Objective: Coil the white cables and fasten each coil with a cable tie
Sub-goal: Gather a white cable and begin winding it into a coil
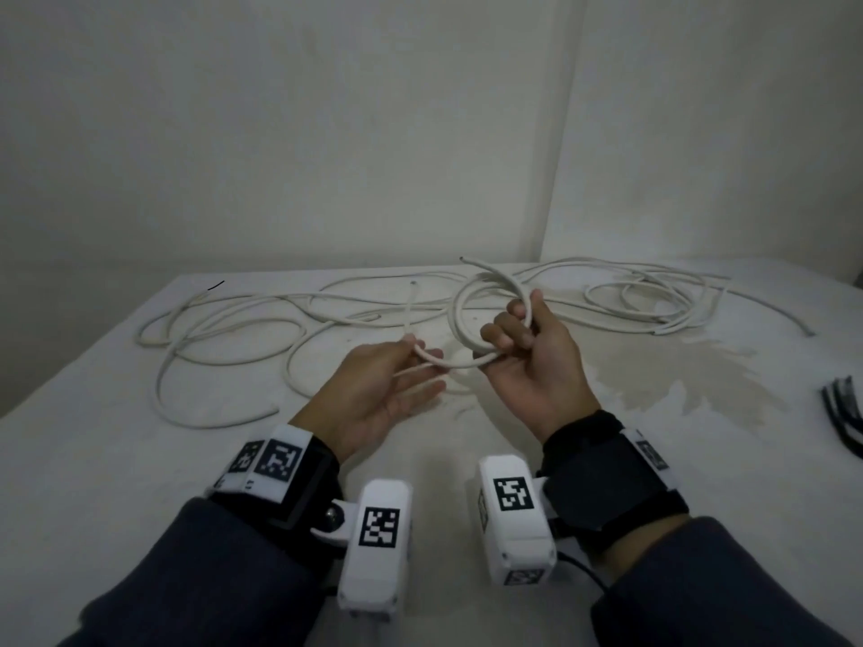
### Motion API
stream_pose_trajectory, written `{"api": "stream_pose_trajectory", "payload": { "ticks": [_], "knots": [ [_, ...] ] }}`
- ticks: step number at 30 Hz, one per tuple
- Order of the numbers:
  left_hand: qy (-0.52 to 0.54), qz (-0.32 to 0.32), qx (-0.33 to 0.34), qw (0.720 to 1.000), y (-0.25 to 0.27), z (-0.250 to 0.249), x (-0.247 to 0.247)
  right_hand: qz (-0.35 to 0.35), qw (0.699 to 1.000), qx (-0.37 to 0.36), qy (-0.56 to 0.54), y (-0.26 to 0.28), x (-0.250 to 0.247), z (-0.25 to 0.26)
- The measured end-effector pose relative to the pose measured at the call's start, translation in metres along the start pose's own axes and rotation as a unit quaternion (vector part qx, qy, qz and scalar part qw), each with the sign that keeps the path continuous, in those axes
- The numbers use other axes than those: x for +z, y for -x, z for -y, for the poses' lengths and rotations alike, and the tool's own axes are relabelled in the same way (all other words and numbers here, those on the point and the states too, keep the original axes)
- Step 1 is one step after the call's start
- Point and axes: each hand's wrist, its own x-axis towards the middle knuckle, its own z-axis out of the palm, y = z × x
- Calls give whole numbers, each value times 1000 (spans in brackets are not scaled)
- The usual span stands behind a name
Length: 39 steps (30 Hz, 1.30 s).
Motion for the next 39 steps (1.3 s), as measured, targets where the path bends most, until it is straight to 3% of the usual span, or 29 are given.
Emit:
{"api": "stream_pose_trajectory", "payload": {
  "ticks": [7, 11, 17, 21, 29, 35, 39],
  "knots": [
    [12, -85, 158, 984, -9, -6, -7, 2, 990, 66, 122, 3, 5, -8],
    [-1, -85, 211, 974, -9, -7, -6, 3, 987, 84, 138, 2, 7, -14],
    [-36, -41, 141, 988, -4, -2, -2, 22, 990, 85, 112, 4, 4, -11],
    [70, 36, 90, 993, -1, -4, -1, 38, 988, 97, 113, 7, 7, -10],
    [87, 111, 23, 990, -3, -2, 2, 19, 972, 111, 208, 9, 10, -17],
    [65, 72, 17, 995, -2, -4, 8, 75, 970, 32, 231, 12, 12, -22],
    [62, 69, -23, 995, -3, -6, 6, 92, 974, 33, 202, 12, 11, -23]
  ]
}}
